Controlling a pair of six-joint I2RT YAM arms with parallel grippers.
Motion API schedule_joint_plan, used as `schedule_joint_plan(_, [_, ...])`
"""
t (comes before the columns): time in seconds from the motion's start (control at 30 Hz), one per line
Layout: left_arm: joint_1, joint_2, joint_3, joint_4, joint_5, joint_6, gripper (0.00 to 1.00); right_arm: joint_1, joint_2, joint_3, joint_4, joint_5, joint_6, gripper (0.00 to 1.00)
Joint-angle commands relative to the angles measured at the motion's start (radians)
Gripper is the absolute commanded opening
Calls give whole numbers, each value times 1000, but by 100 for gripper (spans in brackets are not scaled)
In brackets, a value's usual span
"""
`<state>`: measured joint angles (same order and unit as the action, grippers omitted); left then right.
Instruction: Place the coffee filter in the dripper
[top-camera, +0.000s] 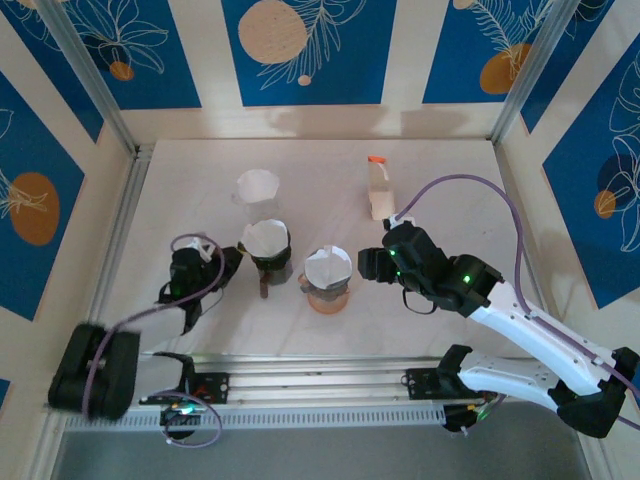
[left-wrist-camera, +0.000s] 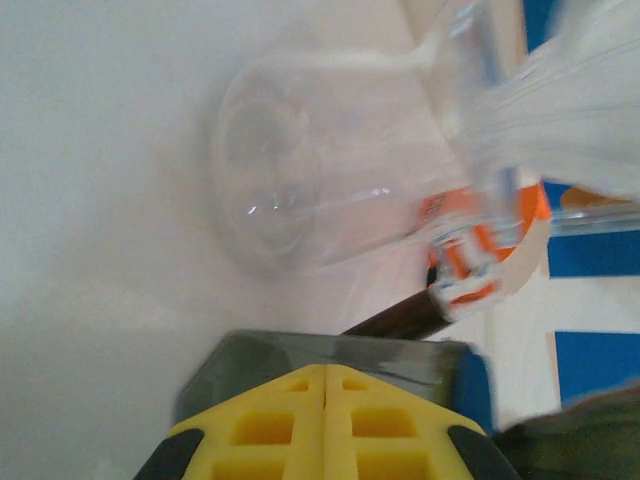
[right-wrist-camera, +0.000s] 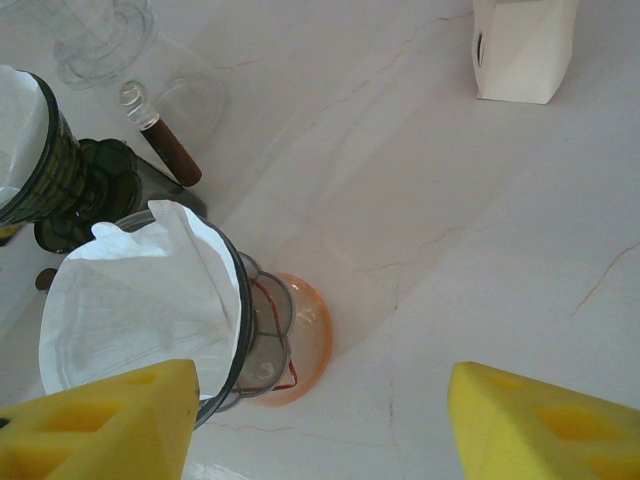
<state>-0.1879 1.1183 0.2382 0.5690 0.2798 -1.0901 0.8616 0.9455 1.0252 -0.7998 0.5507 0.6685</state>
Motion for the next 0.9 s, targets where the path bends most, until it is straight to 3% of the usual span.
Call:
schedule_joint_plan(0.0, [9,-241,91,-516,-188,162,0,-2,-18,11,-2,36,19,68])
schedule_joint_plan(0.1, [14,-436,178,-753,-330,256,2,-4,-33,2,-1,75,18,69])
schedule_joint_plan(0.17, [13,-529,225,-819,-425,316,28,-7,-51,-13,18,98,3,70])
schedule_joint_plan(0.3, [15,-585,288,-839,-588,401,95,-6,-86,-67,107,140,-75,73])
schedule_joint_plan(0.33, [14,-572,300,-837,-640,413,100,-6,-95,-86,126,164,-84,78])
schedule_joint_plan(0.37, [15,-552,311,-834,-695,421,100,-8,-103,-103,143,193,-83,98])
schedule_joint_plan(0.43, [15,-504,326,-815,-794,453,100,-9,-109,-132,168,230,-85,99])
schedule_joint_plan(0.5, [14,-447,323,-747,-825,548,100,-11,-109,-154,195,245,-105,99])
schedule_joint_plan(0.63, [14,-332,276,-547,-793,793,100,-11,-114,-182,192,315,-48,99])
schedule_joint_plan(0.73, [19,-228,235,-423,-826,897,100,-13,-119,-195,168,386,22,99])
schedule_joint_plan(0.87, [18,-78,185,-227,-777,969,100,-30,-128,-200,147,404,63,99])
